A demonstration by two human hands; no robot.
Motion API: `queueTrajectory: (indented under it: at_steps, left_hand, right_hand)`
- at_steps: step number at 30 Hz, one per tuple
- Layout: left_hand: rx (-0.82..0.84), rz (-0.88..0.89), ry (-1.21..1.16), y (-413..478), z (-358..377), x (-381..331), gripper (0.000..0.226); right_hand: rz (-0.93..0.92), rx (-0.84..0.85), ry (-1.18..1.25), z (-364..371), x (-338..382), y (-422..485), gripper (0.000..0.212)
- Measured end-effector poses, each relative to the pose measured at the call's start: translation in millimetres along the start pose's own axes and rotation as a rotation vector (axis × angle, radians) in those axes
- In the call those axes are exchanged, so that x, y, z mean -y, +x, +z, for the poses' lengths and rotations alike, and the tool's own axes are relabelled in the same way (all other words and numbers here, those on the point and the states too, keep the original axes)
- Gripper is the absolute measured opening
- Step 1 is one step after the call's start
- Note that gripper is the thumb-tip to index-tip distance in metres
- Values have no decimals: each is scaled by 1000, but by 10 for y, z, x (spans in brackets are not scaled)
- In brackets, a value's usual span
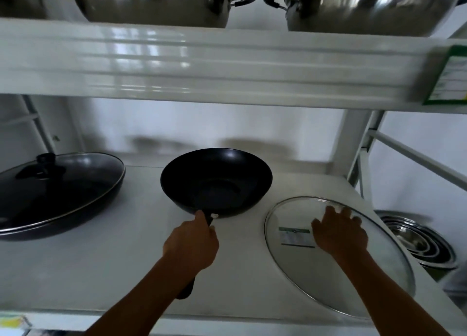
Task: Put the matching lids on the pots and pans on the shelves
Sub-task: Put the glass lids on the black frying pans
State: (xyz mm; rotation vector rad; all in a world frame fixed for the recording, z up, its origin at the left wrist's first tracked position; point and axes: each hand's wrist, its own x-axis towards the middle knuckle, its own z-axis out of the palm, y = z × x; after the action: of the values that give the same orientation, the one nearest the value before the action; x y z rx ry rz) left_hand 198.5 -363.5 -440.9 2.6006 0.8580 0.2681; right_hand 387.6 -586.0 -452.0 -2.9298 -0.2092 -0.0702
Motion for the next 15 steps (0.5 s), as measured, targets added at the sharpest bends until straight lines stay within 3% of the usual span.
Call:
queueTrajectory:
  at_steps: [4, 10, 15]
  left_hand:
    - [-47, 30, -96, 5, -9, 52, 22]
    - [-7, -9, -102, 87, -98, 125, 31]
    - [23, -33, -79, 57, -166, 141, 31]
  right_hand:
    - [-33, -67, 158, 124, -198, 39, 28]
    - [-22, -211, 225, 1, -272, -196, 23]
    - [-76, -412, 315, -526, -138, -359, 25]
